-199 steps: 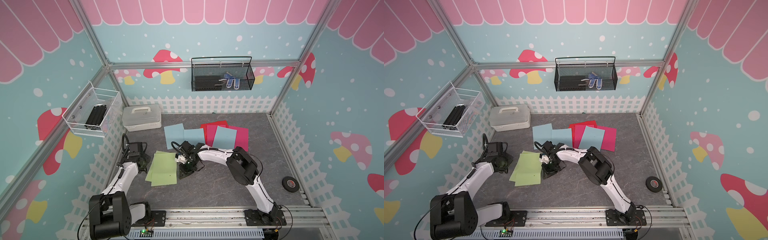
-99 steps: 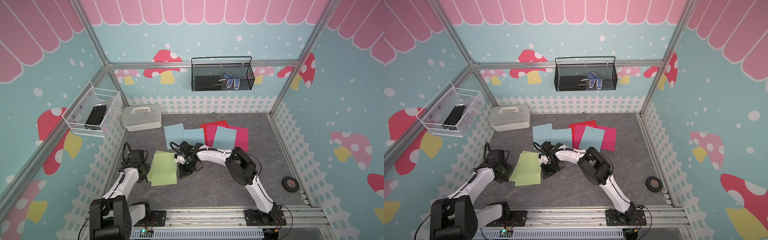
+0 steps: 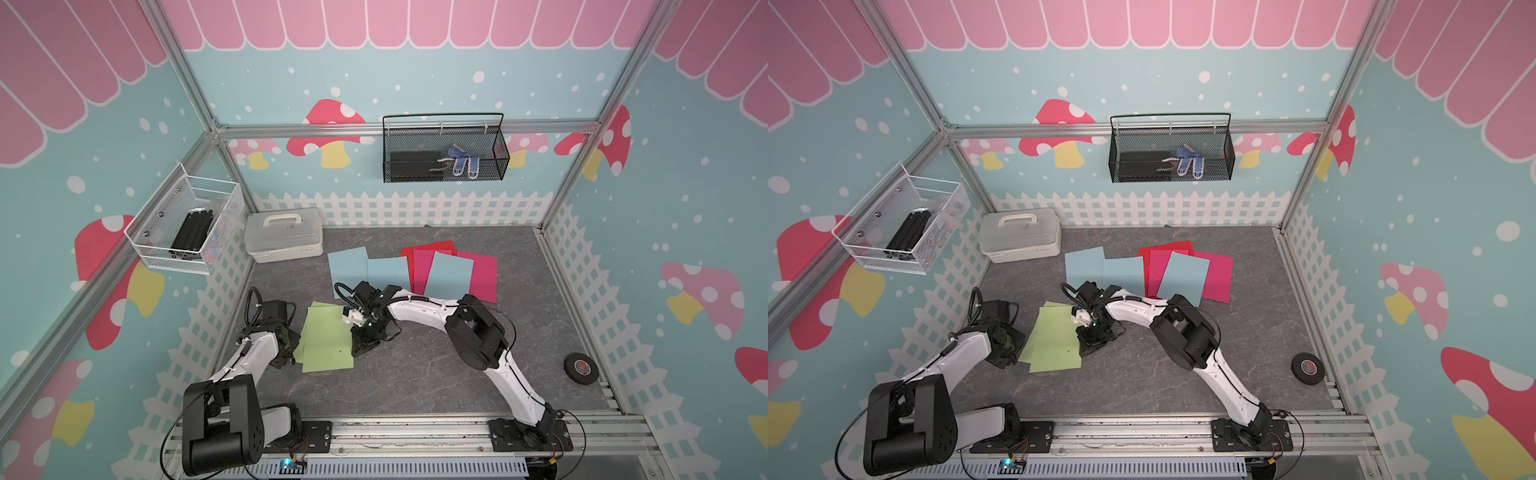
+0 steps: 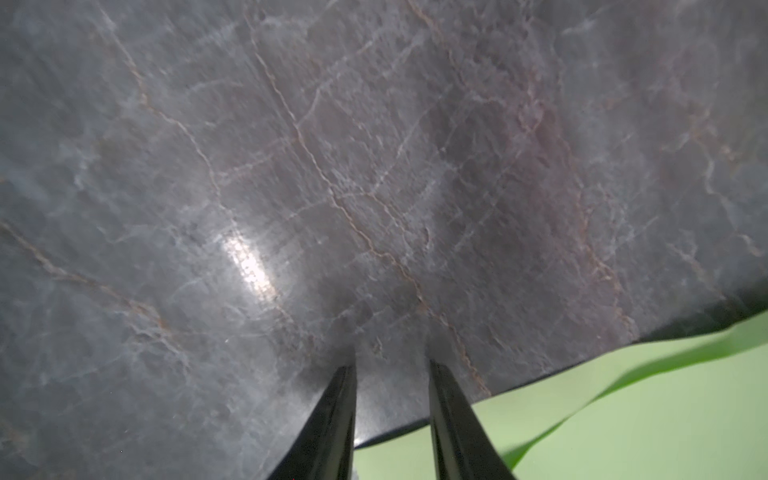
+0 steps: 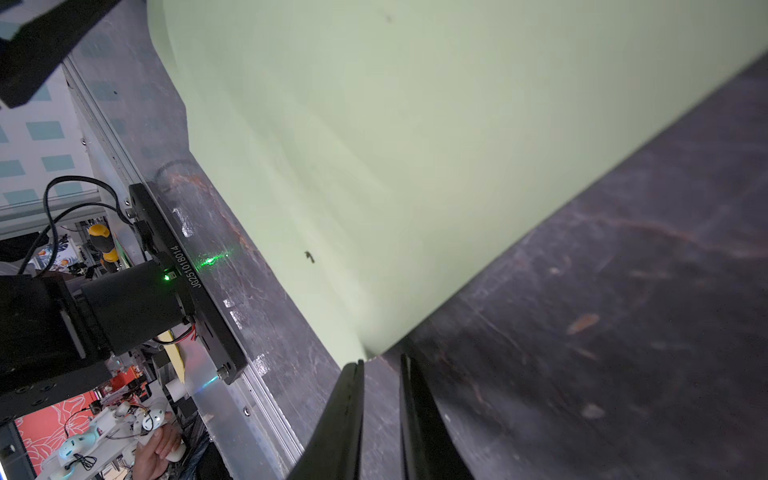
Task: Sort the scattered colored papers by color
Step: Adjust the colored paper at the center of the board.
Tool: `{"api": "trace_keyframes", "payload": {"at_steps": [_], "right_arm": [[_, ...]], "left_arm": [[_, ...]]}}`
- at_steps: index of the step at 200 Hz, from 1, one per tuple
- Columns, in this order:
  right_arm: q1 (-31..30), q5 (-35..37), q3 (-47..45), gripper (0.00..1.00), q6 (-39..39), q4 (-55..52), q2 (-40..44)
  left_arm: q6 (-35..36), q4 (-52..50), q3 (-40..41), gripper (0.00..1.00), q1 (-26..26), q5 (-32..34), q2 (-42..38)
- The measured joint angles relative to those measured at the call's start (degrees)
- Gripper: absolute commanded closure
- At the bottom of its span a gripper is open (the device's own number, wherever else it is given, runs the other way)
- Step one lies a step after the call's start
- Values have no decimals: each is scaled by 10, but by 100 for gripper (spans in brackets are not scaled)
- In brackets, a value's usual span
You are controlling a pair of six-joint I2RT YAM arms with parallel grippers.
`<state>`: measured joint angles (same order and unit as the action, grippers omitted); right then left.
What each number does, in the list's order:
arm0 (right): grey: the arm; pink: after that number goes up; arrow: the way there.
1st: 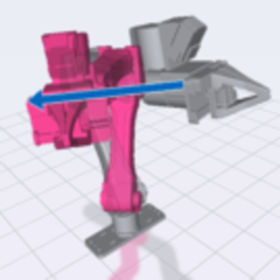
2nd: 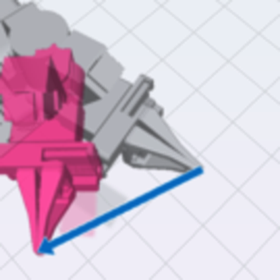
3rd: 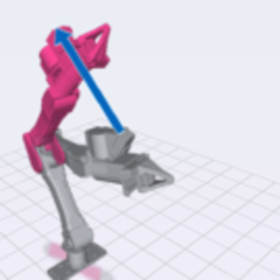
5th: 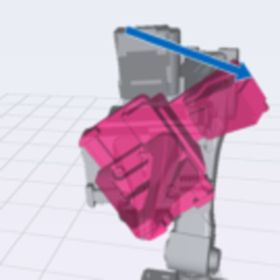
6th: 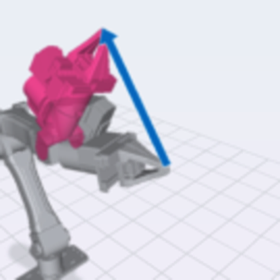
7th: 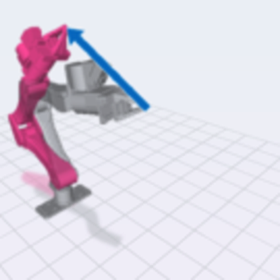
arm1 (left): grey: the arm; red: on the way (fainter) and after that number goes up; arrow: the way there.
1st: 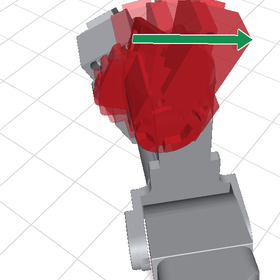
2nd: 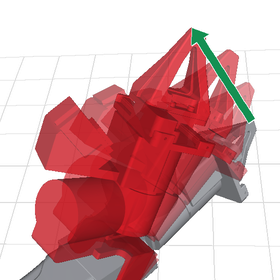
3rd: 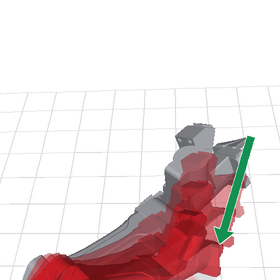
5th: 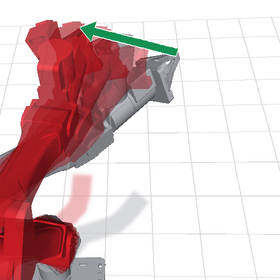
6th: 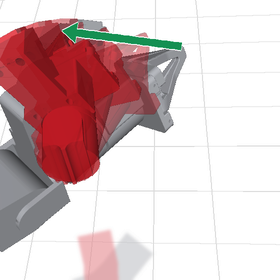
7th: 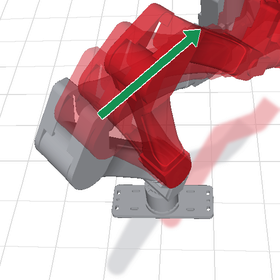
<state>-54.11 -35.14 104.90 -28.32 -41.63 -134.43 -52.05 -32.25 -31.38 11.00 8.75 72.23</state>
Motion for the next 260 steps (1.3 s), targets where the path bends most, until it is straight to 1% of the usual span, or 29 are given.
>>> {"api": "trace_keyframes", "payload": {"at_steps": [51, 142, 210, 260], "right_arm": [[0, -15, 20, 80, 0, -3, -14], [-11, -19, 43, 80, -1, -3, -29], [-14, -23, 75, 80, -10, -3, -48], [-15, -26, 82, 80, -16, -1, -53]], "left_arm": [[0, 32, 13, 68, 2, -19, -10], [0, 73, 71, 70, 2, -61, -82], [0, 72, 76, 70, 2, -68, -91], [-1, 70, 79, 70, 2, -71, -98]]}}
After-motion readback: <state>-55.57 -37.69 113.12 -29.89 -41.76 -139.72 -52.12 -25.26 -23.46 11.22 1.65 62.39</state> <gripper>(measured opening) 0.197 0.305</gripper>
